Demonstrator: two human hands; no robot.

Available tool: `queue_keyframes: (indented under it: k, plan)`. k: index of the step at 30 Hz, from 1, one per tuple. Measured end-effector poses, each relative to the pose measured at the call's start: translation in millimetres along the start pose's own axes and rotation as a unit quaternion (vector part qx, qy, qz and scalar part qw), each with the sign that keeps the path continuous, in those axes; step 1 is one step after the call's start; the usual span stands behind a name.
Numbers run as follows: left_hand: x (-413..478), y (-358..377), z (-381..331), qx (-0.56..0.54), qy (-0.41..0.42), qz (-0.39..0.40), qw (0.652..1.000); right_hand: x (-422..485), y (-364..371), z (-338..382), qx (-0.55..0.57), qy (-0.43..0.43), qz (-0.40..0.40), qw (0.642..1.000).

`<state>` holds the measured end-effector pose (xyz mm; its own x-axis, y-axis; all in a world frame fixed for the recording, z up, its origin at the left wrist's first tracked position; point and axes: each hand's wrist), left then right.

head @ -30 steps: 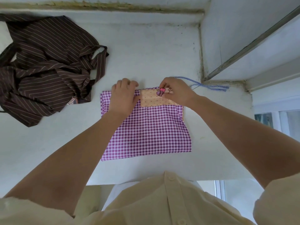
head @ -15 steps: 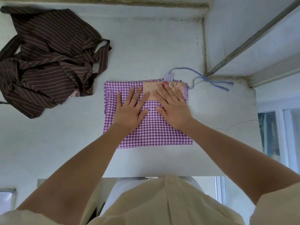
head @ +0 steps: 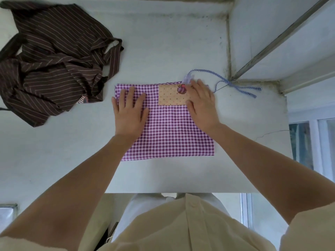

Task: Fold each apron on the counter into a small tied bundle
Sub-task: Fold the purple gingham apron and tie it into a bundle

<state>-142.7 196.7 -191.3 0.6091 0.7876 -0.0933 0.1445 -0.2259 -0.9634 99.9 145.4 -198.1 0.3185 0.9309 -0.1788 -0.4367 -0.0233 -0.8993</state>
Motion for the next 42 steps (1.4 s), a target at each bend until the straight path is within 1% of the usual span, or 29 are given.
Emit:
queue_keyframes:
  k: [2,4,6,7,9,14,16,18,20,23,25,28,31,34,36,38,40,42]
  plan:
    - [7.2,-9.3,9.9,0.005,0.035,-0.016,0.999,9.5,-10.9,1.2,-0.031,0.028,0.031,0.999]
    - [21.5,-17.8,13.1,-0.010,0.069,-0.009,0.998,21.9,-22.6,4.3,-0.073,0.011,0.084,0.994]
    - [37.3,-23.9,11.6,-0.041,0.072,0.040,0.996,33.3,-32.7,8.8,-0.102,-0.001,0.140,0.985]
    - [44.1,-24.7,10.2,-0.038,0.070,0.072,0.994,36.8,-36.0,10.8,-0.118,-0.004,0.157,0.981]
    - [52.6,-24.7,8.4,0.006,0.072,0.118,0.990,41.6,-38.0,13.4,-0.145,-0.001,0.168,0.975]
    - [69.9,-28.8,4.8,0.081,0.061,0.178,0.979,51.7,-32.9,20.0,-0.170,0.032,0.175,0.969]
    - [75.6,-32.6,3.3,0.105,0.072,0.199,0.972,55.1,-34.4,24.5,-0.175,0.036,0.185,0.966]
    - [77.8,-34.4,5.2,0.097,0.090,0.208,0.969,57.9,-37.5,28.1,-0.210,0.009,0.190,0.959]
    - [78.1,-34.8,8.0,0.064,0.112,0.201,0.971,59.6,-39.4,28.2,-0.226,-0.046,0.187,0.955]
    - [74.5,-38.1,9.4,-0.025,0.127,0.190,0.973,58.3,-36.3,22.9,-0.158,-0.123,0.219,0.955]
    - [71.8,-40.8,7.6,-0.052,0.131,0.211,0.967,53.3,-39.8,23.5,-0.125,-0.135,0.248,0.951]
    - [68.2,-43.6,6.9,-0.089,0.103,0.279,0.950,46.5,-47.1,27.3,-0.128,-0.084,0.309,0.939]
    - [56.9,-41.7,7.6,-0.135,0.076,0.364,0.919,39.7,-49.8,24.2,-0.185,0.001,0.399,0.898]
    - [41.9,-40.0,6.1,-0.173,0.057,0.390,0.903,31.5,-48.0,17.1,-0.192,0.048,0.439,0.877]
    - [36.1,-45.6,3.4,-0.176,0.065,0.383,0.904,26.9,-50.8,17.4,-0.201,0.048,0.426,0.881]
    - [39.1,-55.9,2.2,-0.149,0.072,0.333,0.928,27.8,-59.4,22.4,-0.200,0.036,0.364,0.909]
    - [45.9,-71.9,-0.7,-0.072,0.077,0.230,0.968,32.4,-72.3,29.2,-0.165,0.024,0.250,0.954]
    - [52.2,-91.2,-6.0,0.010,0.073,0.082,0.994,37.3,-88.3,37.7,-0.125,0.019,0.114,0.985]
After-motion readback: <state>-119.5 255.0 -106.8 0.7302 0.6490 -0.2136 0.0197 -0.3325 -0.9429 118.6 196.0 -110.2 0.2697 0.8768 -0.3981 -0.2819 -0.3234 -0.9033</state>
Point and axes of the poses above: each hand's wrist, its own x-axis towards the middle knuckle, its own y-axis out of the palm, z = x × y, and after that the axes turned 15 degrees about y, right-handed
